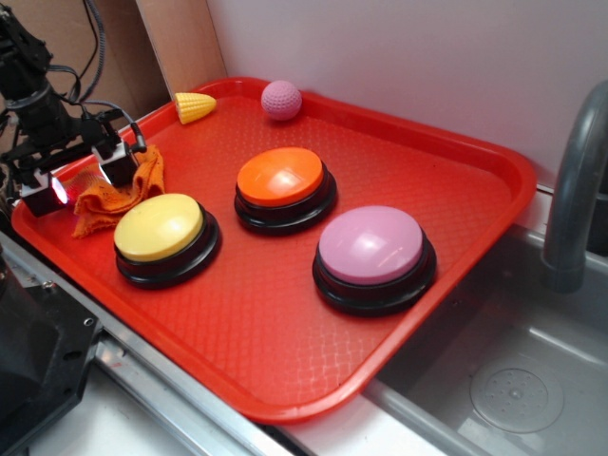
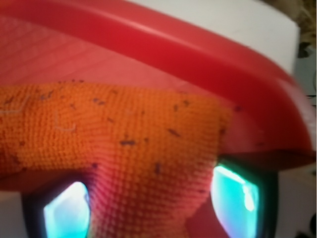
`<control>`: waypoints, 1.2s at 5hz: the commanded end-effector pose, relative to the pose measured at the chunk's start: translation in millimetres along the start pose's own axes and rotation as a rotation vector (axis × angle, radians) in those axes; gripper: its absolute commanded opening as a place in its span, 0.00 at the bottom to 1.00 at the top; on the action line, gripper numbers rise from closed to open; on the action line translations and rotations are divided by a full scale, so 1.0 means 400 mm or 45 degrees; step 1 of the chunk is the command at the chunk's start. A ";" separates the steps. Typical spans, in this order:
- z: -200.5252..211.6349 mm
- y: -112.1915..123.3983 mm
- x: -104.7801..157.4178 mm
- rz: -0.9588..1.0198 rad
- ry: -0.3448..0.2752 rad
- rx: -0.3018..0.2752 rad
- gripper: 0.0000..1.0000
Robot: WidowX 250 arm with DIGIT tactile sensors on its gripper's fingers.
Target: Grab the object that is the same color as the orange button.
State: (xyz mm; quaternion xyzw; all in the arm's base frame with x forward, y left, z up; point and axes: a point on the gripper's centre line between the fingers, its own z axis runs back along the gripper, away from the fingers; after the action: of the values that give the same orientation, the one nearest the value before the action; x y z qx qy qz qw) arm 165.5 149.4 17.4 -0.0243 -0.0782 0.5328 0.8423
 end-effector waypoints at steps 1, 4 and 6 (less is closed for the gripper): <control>0.013 0.009 0.022 -0.014 -0.052 -0.001 0.12; 0.107 -0.013 0.017 -0.195 -0.137 0.072 0.00; 0.294 -0.086 -0.052 -0.674 -0.169 0.046 0.00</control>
State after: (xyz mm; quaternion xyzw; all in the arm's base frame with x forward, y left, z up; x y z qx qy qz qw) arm 171.5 106.7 119.8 0.0474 -0.1024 0.3093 0.9442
